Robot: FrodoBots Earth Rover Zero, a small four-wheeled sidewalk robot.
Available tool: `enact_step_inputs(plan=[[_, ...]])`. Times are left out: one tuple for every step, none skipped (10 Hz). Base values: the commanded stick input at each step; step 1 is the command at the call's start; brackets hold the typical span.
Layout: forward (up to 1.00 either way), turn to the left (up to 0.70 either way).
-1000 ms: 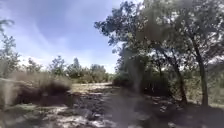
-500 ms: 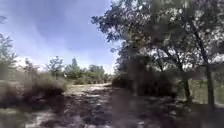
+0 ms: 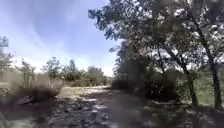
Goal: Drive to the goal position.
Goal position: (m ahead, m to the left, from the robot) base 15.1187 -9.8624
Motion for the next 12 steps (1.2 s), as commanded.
enact_step_inputs(plan=[[0.70, 0.35], [0.70, 0.35], [0.70, 0.19], [0.70, 0.00], [0.70, 0.00], [0.70, 0.00], [0.70, 0.00], [0.70, 0.00], [0.70, 0.00], [0.70, 0.00], [0.70, 0.00], [0.70, 0.00]])
